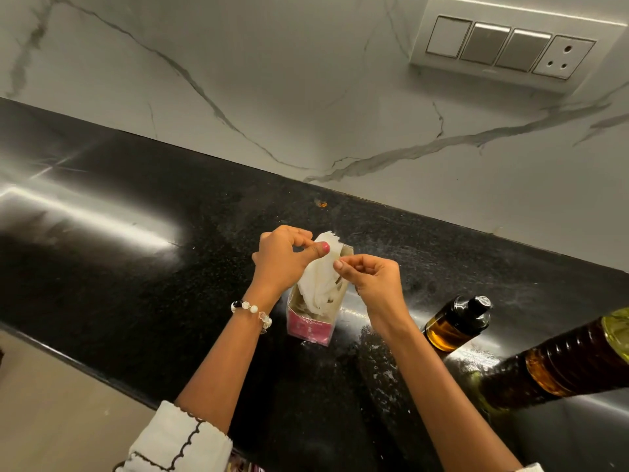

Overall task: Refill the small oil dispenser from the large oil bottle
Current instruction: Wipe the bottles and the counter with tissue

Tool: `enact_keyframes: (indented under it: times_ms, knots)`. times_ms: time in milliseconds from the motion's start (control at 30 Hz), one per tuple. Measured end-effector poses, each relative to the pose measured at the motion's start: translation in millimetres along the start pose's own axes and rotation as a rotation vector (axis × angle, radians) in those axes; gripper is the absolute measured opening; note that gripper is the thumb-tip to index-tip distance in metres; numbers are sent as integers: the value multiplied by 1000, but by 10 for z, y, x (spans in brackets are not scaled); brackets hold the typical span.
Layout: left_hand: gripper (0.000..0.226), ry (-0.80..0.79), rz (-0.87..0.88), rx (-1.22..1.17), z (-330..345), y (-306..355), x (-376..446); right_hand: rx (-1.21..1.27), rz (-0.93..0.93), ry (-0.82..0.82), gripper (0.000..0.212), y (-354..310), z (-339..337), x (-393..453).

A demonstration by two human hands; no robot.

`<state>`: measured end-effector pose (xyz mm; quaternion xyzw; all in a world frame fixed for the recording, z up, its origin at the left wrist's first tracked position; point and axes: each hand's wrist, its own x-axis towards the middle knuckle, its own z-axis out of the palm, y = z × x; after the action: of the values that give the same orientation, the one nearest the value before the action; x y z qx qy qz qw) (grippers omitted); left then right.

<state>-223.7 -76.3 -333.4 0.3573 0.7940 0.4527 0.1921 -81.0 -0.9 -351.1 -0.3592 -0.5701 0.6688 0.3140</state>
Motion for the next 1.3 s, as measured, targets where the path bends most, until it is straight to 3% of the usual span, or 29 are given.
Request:
enact_keyframes:
  times_ms: [200, 500, 633, 867, 1000, 1300]
  knots:
    - [26, 33, 15, 168, -2, 46, -26, -38, 10, -17, 8, 26, 17, -1]
    - [27, 134, 4, 188, -16, 115, -94, -151, -4, 48, 13, -20, 74, -10]
    - [40, 96, 19, 266, -4, 167, -98, -154, -29, 33, 13, -92, 90, -39]
    - [23, 71, -39, 392, 22, 149, -56, -126, -6, 28, 12, -106, 119, -47]
    - [15, 56, -65, 421, 3, 117, -65, -40, 48, 40, 17, -129, 95, -57]
    - [10, 241, -11, 698, -9, 90, -126, 353, 149, 188, 12, -214, 6, -75]
